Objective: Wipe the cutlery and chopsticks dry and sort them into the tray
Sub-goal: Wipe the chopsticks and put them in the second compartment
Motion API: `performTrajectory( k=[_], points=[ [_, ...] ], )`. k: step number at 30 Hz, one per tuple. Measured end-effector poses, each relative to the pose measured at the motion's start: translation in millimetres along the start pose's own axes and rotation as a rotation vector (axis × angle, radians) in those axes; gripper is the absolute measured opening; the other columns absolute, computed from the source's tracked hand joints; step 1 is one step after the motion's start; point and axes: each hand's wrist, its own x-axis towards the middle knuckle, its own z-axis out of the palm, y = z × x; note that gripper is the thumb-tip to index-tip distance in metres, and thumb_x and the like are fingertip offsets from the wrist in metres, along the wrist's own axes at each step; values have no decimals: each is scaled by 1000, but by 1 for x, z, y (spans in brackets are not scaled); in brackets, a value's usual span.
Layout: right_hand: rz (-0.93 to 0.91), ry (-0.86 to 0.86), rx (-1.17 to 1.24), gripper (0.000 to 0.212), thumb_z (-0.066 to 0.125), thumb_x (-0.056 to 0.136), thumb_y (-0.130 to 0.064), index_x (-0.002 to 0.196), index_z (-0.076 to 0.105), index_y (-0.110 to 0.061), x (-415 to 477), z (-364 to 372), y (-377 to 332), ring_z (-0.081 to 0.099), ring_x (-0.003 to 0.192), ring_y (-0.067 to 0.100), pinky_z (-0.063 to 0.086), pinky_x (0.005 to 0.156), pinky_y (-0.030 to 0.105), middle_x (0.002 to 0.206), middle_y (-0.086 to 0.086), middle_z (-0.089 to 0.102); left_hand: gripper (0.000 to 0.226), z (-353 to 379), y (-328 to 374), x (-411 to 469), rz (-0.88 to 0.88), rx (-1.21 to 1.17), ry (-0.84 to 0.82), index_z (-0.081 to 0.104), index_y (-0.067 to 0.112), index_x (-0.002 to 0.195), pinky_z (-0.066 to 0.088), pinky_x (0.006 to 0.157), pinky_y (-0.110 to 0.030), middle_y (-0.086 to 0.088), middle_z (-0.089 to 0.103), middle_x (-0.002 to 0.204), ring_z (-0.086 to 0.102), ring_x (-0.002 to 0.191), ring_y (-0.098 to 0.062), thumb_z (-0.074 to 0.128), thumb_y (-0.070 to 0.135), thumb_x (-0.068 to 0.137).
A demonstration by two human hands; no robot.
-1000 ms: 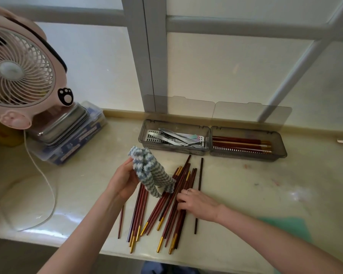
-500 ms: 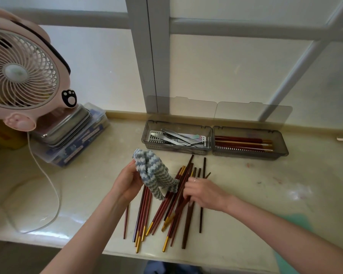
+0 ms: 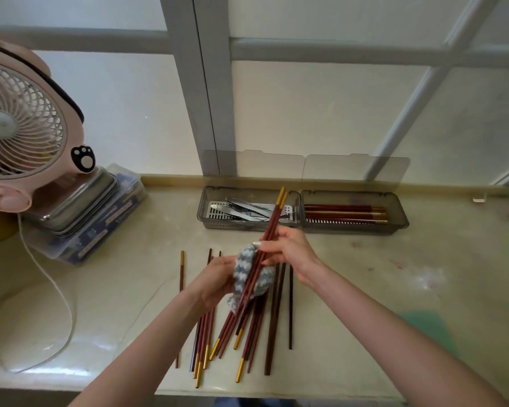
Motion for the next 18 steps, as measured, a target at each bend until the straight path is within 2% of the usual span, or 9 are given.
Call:
performTrajectory(
  k=[2,4,7,9,11,13,15,18],
  points=[
    [-8,47,-106,14,71,77,-1,86,63,-7,3,3,5,63,74,17,48,58,22,85,8,67,24,4,1,2,-8,129,16,64,4,77,50,63,-23,-7,68,74,62,63,-14,45,-3,91],
    [7,23,-120,17,73,77,-5,91,64,-8,3,2,6,59,73,16,45,61,23,83,4,66,20,7,1,6,4,250,88,63,4,78,49,58,-21,-8,66,74,61,60,-13,48,-6,88],
    [-56,41,59,32,66,84,-14,115,57,-7,6,-10,-9,50,58,9,41,48,18,88,7,64,25,7,3,8,-13,356,130,64,6,72,48,56,-20,-5,65,70,59,60,-12,50,-5,88],
    [-140,157,110,30,60,90,-17,118,55,-11,12,-26,-24,50,54,8,42,46,17,91,11,64,26,5,4,6,-47,409,118,64,8,70,49,61,-22,-4,66,71,61,64,-12,50,-3,89],
    [-189,198,23,19,56,93,-14,110,62,-12,16,-40,-33,52,54,9,45,48,18,88,12,63,25,2,5,4,-65,450,99,63,8,72,50,62,-20,-3,66,72,62,68,-11,49,-2,90],
    [-185,154,-60,14,56,92,-9,100,67,-7,17,-48,-34,55,53,8,48,49,18,80,9,63,22,1,5,2,-79,482,44,63,8,76,49,61,-19,-2,67,74,63,67,-8,49,-1,91],
    [-139,88,-118,13,59,90,-7,97,68,-1,15,-47,-31,59,54,10,52,52,20,76,8,65,22,4,3,2,-74,487,3,63,7,78,48,62,-20,-3,67,77,63,68,-9,47,0,92],
    [-44,-75,-232,11,60,88,-2,95,66,3,10,-29,-13,66,60,16,56,58,23,78,11,68,25,12,5,12,-38,388,119,61,5,77,45,57,-19,-7,61,75,56,64,-14,42,-3,92]
  ],
)
